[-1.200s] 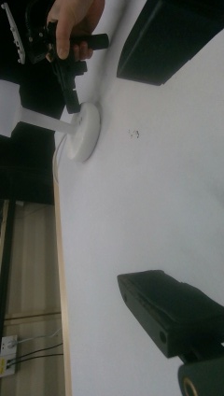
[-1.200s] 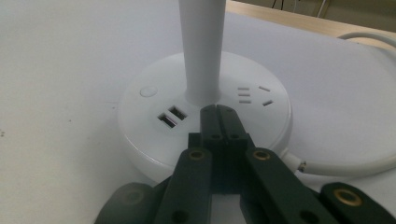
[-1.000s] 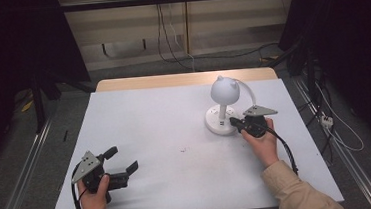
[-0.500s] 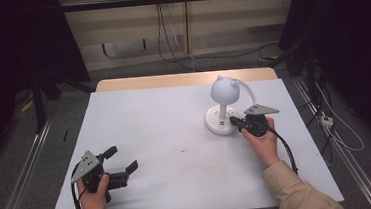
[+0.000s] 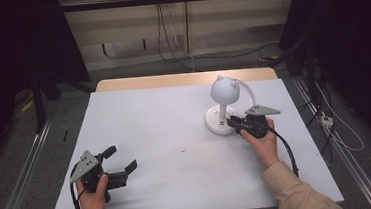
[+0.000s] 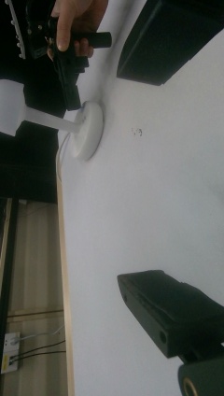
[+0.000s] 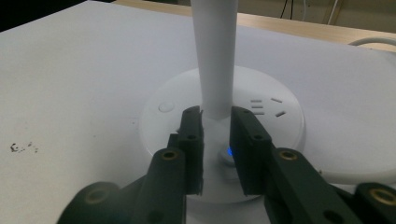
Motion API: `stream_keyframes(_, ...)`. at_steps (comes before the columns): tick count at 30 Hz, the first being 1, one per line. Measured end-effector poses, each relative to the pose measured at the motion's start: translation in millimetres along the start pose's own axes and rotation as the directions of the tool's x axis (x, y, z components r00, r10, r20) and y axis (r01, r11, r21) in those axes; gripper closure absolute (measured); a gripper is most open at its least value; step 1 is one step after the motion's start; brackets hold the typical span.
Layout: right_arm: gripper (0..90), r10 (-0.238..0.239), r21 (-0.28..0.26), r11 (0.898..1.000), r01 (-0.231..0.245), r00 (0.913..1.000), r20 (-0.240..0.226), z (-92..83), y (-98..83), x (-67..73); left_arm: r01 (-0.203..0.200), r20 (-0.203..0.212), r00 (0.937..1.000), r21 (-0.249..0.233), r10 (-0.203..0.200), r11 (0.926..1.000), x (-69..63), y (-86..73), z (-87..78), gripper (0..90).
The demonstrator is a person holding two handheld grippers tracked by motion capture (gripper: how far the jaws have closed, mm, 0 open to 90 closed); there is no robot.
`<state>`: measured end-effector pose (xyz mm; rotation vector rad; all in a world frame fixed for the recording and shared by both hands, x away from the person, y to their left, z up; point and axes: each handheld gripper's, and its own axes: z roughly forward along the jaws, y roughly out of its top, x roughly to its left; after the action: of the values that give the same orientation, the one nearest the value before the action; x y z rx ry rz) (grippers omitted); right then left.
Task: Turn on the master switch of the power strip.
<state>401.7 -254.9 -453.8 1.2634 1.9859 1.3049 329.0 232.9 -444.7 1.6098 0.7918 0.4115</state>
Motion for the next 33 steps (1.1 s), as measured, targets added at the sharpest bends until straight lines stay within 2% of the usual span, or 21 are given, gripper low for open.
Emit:
stream_keyframes(8, 52.0, 0.022, 0.0, 1.0, -0.022, 0.9997, -0.012, -3.6, -0.8, 2.6, 0.002, -0.001, 1.0, -0.002, -0.002, 1.0, -0.1, 0.3, -0.1, 3.1)
stream_keyframes(14, 38.0, 0.033, -0.006, 0.999, -0.033, 0.9994, 0.001, -10.2, -4.1, 2.7, 0.003, -0.002, 1.0, -0.004, -0.003, 1.0, -0.3, 0.6, 0.4, 3.1)
stream_keyframes(19, 25.9, 0.035, -0.004, 0.999, -0.035, 0.9992, -0.017, -18.8, -7.4, 5.0, 0.005, 0.003, 1.0, -0.004, -0.005, 1.0, -0.4, 0.4, 1.5, 3.1)
stream_keyframes(22, 22.9, 0.044, -0.015, 0.999, -0.044, 0.9984, -0.035, -25.1, -8.5, 7.8, 0.004, 0.002, 1.0, -0.004, -0.004, 1.0, -0.9, 0.8, 2.2, 3.1)
stream_keyframes(25, 19.0, 0.027, -0.013, 1.0, -0.028, 0.9986, -0.045, -30.5, -9.9, 10.7, 0.001, 0.005, 1.0, 0.0, -0.001, 1.0, -0.8, 0.6, 3.0, 3.1)
stream_keyframes(27, 17.8, 0.02, -0.014, 1.0, -0.02, 0.9987, -0.047, -34.5, -11.5, 11.7, 0.001, 0.004, 1.0, -0.001, -0.001, 1.0, -1.3, 0.8, 3.4, 3.1)
stream_keyframes(30, 16.9, 0.039, -0.028, 0.999, -0.041, 0.9976, -0.057, -41.3, -13.2, 12.4, -0.001, 0.008, 1.0, 0.003, 0.001, 1.0, -1.8, 0.8, 4.1, 3.1)
stream_keyframes(33, 16.4, 0.031, -0.035, 0.999, -0.033, 0.9979, -0.057, -47.6, -15.3, 14.4, 0.002, 0.007, 1.0, 0.001, -0.002, 1.0, -1.8, 0.8, 3.8, 3.1)
